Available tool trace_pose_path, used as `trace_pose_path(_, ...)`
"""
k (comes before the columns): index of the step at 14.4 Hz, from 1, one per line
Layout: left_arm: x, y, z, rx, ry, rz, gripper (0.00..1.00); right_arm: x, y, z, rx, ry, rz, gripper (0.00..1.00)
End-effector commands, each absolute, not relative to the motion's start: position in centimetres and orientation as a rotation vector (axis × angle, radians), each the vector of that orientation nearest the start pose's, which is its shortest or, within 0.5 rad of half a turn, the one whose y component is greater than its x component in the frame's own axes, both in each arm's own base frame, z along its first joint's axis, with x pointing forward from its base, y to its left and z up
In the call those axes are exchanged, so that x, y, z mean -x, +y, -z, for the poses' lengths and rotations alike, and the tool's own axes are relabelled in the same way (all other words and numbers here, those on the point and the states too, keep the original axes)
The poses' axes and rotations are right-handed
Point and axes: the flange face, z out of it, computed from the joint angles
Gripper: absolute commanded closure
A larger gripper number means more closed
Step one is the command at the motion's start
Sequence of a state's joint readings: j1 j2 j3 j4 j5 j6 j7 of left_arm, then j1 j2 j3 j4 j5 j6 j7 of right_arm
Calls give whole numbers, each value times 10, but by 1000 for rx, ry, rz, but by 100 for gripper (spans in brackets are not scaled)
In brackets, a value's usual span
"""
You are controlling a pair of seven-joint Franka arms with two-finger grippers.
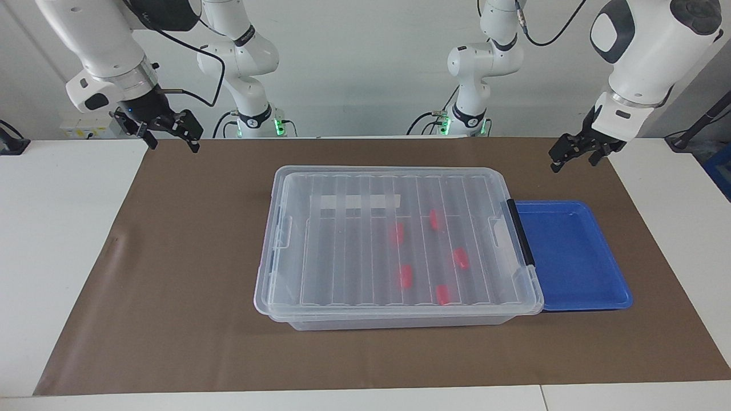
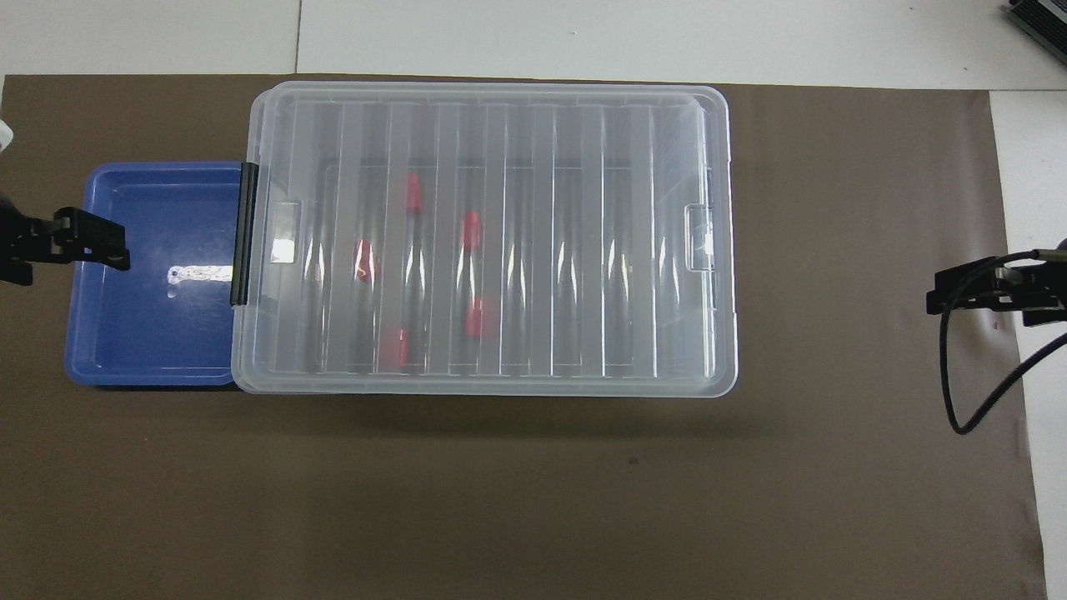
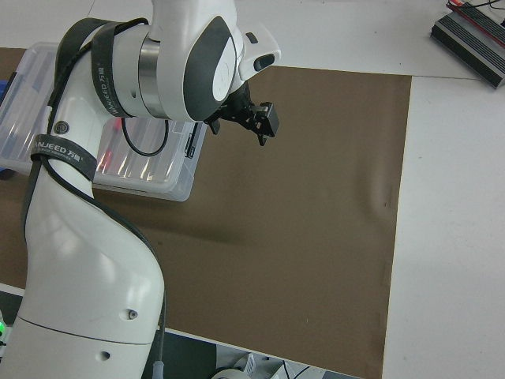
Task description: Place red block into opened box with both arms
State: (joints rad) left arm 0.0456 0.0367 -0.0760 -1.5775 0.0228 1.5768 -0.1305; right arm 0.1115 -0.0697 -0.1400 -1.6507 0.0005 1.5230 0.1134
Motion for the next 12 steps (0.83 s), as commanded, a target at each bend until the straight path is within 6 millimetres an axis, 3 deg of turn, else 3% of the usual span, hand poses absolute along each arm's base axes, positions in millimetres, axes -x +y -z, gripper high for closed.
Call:
trace_pose_path(1,-558,-12,-604,3130,-185,-33,0,-529,-17,-623,3146,179,-107,0)
trace_pose_path(12,-558,-12,-604,3129,-197,-33,0,-526,-10,-623,3149,158,-121,0)
